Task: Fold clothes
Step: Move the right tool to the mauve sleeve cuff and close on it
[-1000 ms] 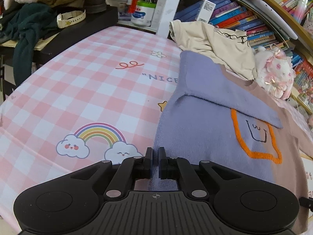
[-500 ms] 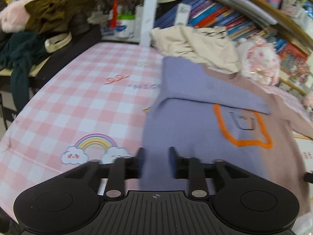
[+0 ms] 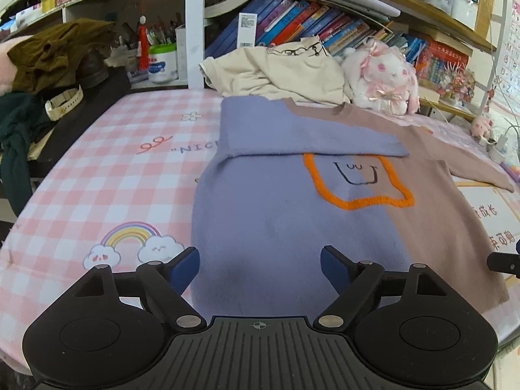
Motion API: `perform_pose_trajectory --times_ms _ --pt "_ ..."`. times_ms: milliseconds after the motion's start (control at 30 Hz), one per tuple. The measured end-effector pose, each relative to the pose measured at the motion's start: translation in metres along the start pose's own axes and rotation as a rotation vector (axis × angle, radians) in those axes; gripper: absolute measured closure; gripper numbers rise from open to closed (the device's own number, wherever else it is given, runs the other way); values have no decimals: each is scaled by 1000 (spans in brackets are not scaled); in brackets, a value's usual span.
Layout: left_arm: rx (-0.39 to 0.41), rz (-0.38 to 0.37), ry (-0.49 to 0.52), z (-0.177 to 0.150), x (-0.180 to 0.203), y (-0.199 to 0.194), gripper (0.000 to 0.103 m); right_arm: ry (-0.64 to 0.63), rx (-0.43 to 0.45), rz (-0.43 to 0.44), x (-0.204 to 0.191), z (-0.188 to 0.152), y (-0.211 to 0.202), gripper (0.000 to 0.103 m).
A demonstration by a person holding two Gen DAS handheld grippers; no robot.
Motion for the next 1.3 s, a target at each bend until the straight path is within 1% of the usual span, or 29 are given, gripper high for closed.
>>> perform_pose_trajectory --times_ms 333,600,733,933,1200,1300 --pt "-34 -39 -6 -8 7 6 16 20 -14 -40 6 -11 -10 18" --pt "-36 -23 -27 -5 15 10 16 18 -9 -32 21 -6 -6 17" --pt "-40 9 -40 -2 25 13 16 24 -4 -16 36 0 1 17" --pt "-49 75 -83 5 48 20 16 3 8 35 69 17 16 17" --pt "-68 163 -151 9 93 26 16 33 36 102 136 48 35 15" --pt "-65 212 -194 5 107 23 16 54 32 118 159 56 44 15"
Point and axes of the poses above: each gripper's, at about its wrist camera, not at the fingertips, and y roughly the way its jaws point, x to its right, z to its top, the point moved 3 cm from there along y, roughly the way its jaws point, and after that the axes turned 5 degrees about z, right-handed, at the moved point
